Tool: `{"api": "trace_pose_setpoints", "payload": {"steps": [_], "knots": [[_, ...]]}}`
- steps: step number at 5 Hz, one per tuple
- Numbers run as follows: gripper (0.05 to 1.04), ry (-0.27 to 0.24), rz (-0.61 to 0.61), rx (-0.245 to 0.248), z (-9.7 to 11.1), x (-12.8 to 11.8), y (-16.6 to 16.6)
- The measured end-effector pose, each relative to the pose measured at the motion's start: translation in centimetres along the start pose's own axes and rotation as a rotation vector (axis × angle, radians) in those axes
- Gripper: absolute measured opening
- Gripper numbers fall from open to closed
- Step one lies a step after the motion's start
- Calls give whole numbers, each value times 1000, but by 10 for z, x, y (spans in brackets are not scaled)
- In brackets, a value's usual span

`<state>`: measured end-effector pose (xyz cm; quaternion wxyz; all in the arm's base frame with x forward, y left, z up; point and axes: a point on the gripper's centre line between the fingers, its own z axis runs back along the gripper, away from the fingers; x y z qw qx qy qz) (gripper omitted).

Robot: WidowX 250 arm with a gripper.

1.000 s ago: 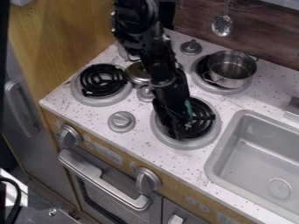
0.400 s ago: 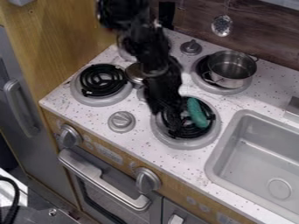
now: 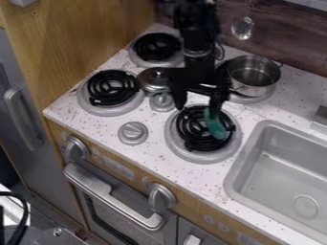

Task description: Take the green thing and put it on the left burner

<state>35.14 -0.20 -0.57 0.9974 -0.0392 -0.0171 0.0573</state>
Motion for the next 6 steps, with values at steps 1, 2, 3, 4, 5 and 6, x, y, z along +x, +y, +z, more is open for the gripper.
{"api": "trace_pose_setpoints", "payload": {"steps": [1,2,3,4,5,6], "knots": [[999,21,23,-2,-12,4,-11],[999,26,65,16,-31,10,-18],[999,53,119,32,-56,14,-21],[951,40,161,6,-62,21,-25],[687,21,161,10,-64,25,-24],[542,18,124,47,-64,18,-20]]}}
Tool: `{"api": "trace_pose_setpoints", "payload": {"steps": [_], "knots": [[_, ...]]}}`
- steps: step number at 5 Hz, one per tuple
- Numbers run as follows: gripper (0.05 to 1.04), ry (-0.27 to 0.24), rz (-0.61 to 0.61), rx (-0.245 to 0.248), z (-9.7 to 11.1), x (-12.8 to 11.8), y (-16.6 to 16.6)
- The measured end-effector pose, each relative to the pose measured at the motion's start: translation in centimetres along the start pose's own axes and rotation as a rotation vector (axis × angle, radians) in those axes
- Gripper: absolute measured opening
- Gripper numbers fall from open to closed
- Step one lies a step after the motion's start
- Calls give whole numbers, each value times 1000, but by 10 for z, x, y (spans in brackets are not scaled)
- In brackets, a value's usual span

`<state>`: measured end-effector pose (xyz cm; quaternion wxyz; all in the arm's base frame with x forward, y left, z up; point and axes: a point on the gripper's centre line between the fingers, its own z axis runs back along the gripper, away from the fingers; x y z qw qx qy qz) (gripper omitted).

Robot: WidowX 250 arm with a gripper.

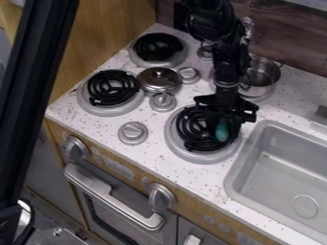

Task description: Take the green thing and put it on the left burner

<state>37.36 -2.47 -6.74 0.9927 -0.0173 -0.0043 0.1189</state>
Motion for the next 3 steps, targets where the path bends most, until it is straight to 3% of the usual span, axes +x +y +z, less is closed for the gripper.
{"api": "trace_pose_setpoints", "payload": {"steps": [1,2,3], "knots": [[511,-25,-34,22,7,-12,9],[446,-12,-49,19,17,-16,47],[446,-21,-73,-13,28,-11,73]]}}
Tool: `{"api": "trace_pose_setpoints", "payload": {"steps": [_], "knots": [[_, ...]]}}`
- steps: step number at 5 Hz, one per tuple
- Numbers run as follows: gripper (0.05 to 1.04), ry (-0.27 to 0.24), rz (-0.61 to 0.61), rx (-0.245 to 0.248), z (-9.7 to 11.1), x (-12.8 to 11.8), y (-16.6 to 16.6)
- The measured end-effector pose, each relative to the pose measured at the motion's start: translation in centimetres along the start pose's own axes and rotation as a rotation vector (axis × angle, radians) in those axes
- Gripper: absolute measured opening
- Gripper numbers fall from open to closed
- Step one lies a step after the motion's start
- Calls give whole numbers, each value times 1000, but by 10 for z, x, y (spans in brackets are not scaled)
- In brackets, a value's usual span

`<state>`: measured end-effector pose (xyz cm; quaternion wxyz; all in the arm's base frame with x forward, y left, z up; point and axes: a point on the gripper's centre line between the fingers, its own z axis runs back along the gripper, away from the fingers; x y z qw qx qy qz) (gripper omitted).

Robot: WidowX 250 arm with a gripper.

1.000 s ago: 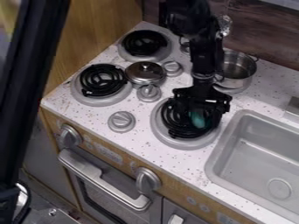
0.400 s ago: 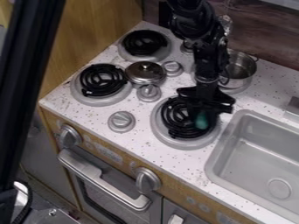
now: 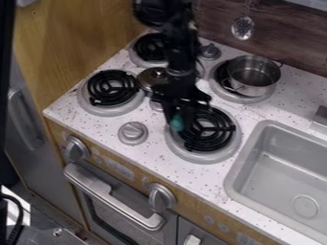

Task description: Take the green thing and put it on the left burner

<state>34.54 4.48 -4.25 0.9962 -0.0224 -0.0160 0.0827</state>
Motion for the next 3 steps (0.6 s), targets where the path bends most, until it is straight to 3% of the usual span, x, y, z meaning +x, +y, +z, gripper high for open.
{"api": "trace_pose_setpoints", "payload": {"steps": [1,2,3], "knots": [[446,-42,-1,8,11,14,44],[445,-109,-2,53,26,38,92],[445,-84,10,86,9,46,120]]}}
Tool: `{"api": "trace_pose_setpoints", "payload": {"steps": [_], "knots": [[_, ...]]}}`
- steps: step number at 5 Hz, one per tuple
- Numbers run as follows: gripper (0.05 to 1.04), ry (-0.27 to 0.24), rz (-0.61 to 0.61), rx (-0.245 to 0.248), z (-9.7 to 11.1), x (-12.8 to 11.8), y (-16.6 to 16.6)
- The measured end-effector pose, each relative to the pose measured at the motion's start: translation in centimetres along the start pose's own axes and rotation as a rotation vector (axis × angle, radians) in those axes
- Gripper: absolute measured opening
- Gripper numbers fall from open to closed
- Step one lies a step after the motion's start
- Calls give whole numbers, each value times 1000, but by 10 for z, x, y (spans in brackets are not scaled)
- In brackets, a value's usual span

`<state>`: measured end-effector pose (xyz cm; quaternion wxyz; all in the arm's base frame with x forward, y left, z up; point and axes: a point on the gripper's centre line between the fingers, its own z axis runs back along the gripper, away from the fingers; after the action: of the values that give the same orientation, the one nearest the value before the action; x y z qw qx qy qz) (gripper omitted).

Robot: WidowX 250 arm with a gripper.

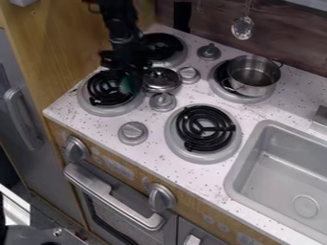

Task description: Take the green thing and put it on the left burner

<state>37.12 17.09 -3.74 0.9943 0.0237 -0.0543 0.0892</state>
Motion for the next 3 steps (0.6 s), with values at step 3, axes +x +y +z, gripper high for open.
{"api": "trace_pose_setpoints", "payload": {"steps": [3], "knots": [[499,67,54,5,-21,-6,33]]}}
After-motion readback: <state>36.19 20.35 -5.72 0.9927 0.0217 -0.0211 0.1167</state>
